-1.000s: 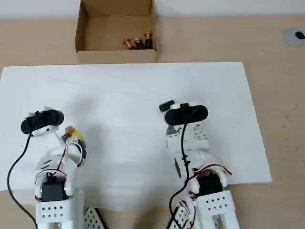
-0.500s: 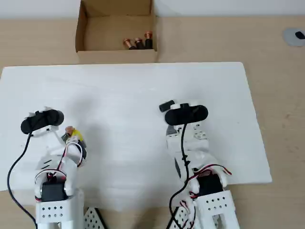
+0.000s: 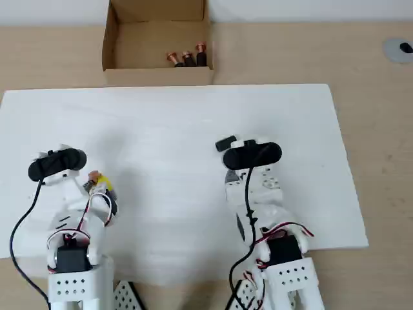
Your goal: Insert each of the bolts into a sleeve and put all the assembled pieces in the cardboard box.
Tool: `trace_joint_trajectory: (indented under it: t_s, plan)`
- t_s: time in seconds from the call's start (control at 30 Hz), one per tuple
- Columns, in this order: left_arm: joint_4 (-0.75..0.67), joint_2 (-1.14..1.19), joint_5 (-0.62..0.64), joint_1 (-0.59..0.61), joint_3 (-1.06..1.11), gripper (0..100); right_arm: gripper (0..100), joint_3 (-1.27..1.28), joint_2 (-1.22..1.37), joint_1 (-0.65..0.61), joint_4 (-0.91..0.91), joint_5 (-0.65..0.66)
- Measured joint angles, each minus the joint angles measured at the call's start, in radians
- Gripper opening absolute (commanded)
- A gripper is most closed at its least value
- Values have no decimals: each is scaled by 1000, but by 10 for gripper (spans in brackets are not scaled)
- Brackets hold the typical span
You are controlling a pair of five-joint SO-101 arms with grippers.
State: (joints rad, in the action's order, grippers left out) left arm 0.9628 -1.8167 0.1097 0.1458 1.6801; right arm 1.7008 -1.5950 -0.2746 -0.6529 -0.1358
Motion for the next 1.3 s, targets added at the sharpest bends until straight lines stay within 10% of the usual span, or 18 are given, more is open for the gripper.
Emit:
trace_joint_trajectory:
  t_s: [0.83,1.3]
  plan:
    - [0,0,0,0,0,7,11,0,0,0,-6,9]
    - [0,0,-61,51,-3,5,12,-569,311,-2,-327,511]
